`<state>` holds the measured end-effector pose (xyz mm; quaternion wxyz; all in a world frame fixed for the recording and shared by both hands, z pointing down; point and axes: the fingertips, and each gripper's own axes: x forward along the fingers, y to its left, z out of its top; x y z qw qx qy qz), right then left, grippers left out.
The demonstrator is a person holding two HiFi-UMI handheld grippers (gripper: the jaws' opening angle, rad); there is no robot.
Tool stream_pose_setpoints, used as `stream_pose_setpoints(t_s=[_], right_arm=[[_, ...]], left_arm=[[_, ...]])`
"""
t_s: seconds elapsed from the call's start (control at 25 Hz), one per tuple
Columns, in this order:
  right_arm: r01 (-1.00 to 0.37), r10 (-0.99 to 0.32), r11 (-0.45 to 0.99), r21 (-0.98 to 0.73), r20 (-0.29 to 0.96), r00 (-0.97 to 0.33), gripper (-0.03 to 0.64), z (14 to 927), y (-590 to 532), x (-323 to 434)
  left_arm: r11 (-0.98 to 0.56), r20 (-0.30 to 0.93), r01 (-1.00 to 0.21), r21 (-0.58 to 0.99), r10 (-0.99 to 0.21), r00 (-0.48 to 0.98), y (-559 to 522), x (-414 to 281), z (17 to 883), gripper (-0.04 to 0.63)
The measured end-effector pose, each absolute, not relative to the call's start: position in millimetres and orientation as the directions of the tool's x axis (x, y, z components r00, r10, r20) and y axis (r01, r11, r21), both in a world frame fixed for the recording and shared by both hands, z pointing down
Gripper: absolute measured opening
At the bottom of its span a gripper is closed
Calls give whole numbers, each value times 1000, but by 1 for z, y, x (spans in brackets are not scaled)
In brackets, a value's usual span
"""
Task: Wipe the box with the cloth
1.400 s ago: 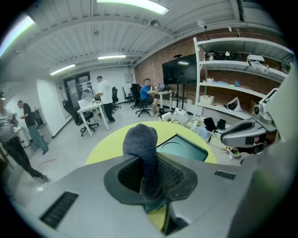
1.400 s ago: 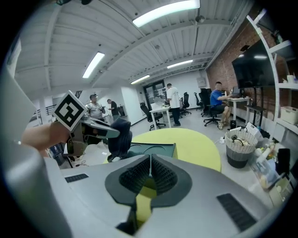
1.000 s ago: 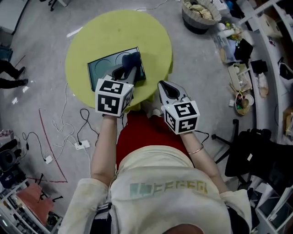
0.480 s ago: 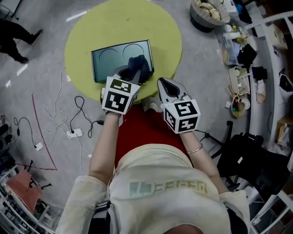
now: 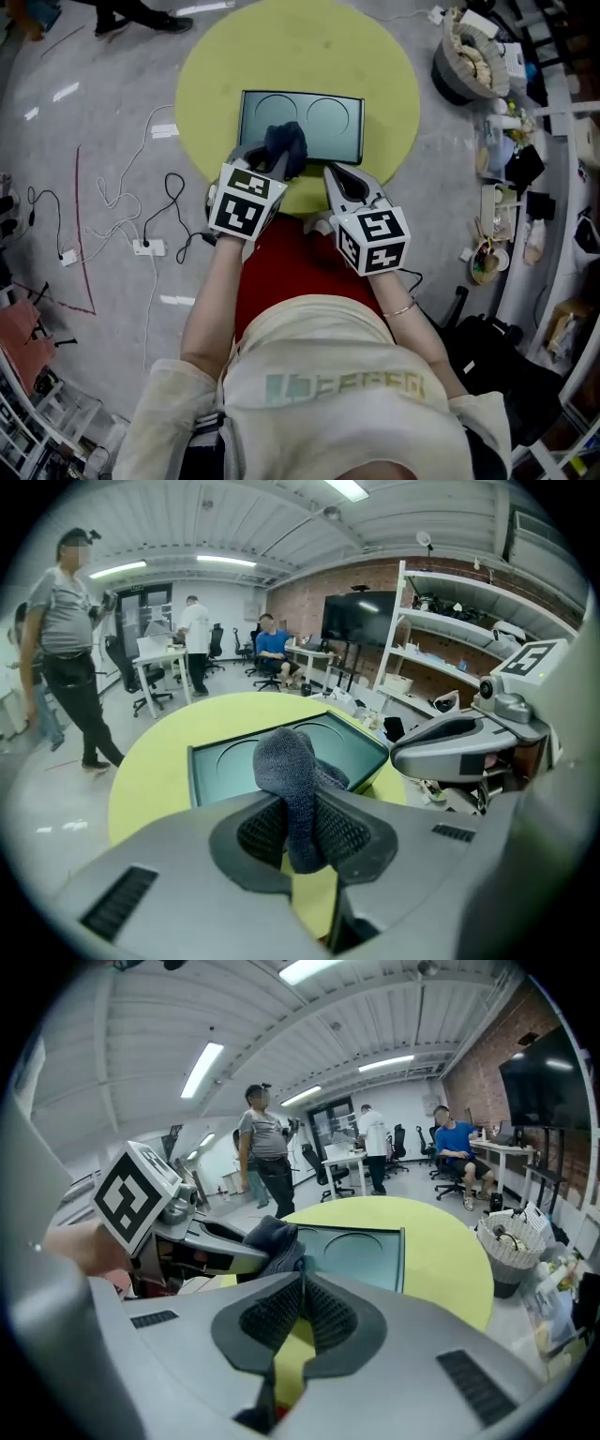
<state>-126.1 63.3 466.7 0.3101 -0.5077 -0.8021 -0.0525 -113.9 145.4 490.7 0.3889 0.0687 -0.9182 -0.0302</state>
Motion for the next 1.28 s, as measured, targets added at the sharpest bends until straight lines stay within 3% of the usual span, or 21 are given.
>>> stream_pose_setpoints(t_s=[0.52, 0.88, 1.08, 1.28], right_arm=[[885, 821, 403, -234, 520, -236, 38, 458, 89, -117], [874, 826, 431, -227, 490, -280, 38, 443, 54, -117], [852, 815, 475, -222, 477, -330, 38, 437, 16, -120], [810, 792, 539, -232, 468, -393, 38, 437, -34, -132]], left_arm=[[998, 735, 60, 9, 34, -677, 208, -73, 483, 66], [988, 704, 112, -103, 152, -694, 209, -62, 449, 66], [990, 673, 79, -118, 138, -727, 174, -73, 430, 66], [994, 655, -26, -101, 47, -754, 110, -104, 423, 66]])
